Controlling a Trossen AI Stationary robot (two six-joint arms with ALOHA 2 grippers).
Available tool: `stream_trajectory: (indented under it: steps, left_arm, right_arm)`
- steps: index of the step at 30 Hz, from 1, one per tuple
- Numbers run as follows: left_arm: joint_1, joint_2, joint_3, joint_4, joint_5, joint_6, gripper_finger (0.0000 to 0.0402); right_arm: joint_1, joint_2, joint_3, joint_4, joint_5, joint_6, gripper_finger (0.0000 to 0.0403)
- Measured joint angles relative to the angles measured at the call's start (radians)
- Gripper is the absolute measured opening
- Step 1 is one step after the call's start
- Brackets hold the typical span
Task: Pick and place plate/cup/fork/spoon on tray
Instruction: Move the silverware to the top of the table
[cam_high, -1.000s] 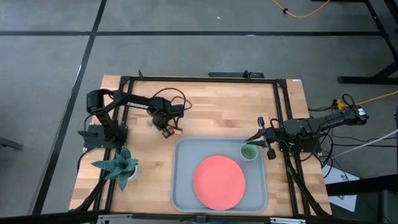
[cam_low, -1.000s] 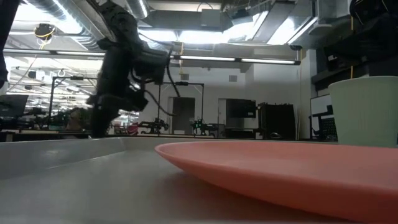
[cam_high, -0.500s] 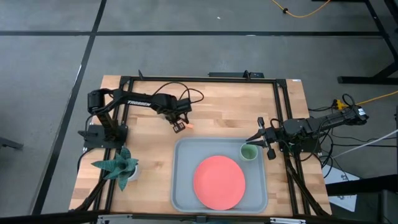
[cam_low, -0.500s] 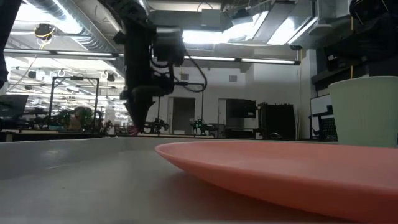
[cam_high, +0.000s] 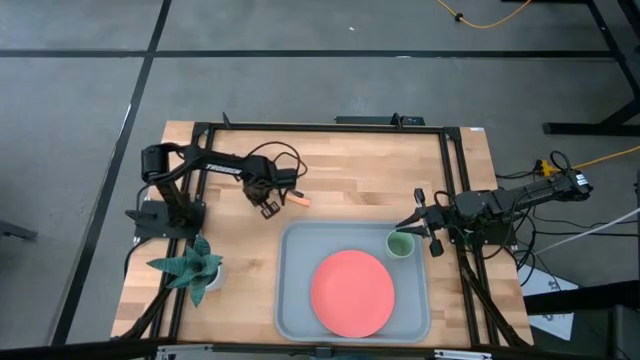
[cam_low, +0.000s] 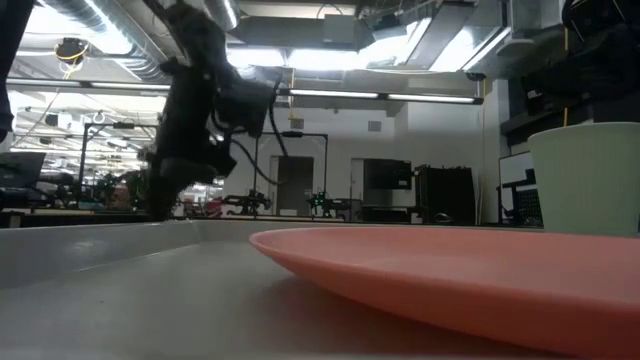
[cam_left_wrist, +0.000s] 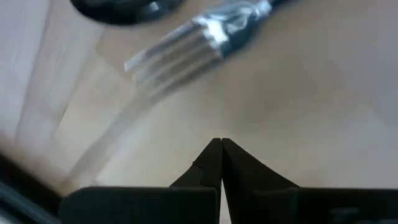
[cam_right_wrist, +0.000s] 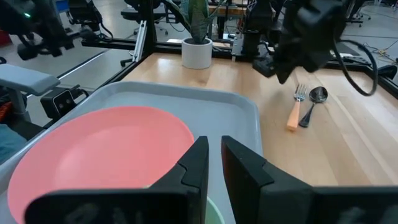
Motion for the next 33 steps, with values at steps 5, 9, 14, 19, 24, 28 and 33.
stream_trajectory:
  steps: [5,9,14,19,24,28,33]
  left_arm:
    - [0.056,0.036,-0.007,0.055,-0.034,0.067,0.0]
    - [0.098,0.059,-0.004,0.054,-0.021,0.136,0.0]
    - [0.131,0.065,0.026,0.059,-0.031,0.185,0.0]
    - [0.157,0.067,0.079,0.192,-0.129,0.256,0.0]
    - [0.172,0.072,0.076,0.305,-0.047,0.29,0.0]
    - [0.163,0.079,0.074,0.303,-0.032,0.289,0.0]
    - [0.136,0.078,0.08,0.28,0.01,0.25,0.0]
  right_arm:
    - [0.0,0.0,0.0,0.0,0.0,0.007,0.0051]
    - [0.0,0.0,0.0,0.0,0.0,0.027,0.0051]
    - [0.0,0.0,0.0,0.0,0.0,0.025,0.0051]
    - [0.0,0.0,0.0,0.0,0.0,0.024,0.0051]
    - [0.0,0.0,0.0,-0.005,0.0,0.028,0.0051]
    - [0.0,0.0,0.0,-0.007,-0.005,0.028,0.0051]
    - [0.0,0.0,0.0,-0.007,-0.006,0.024,0.0051]
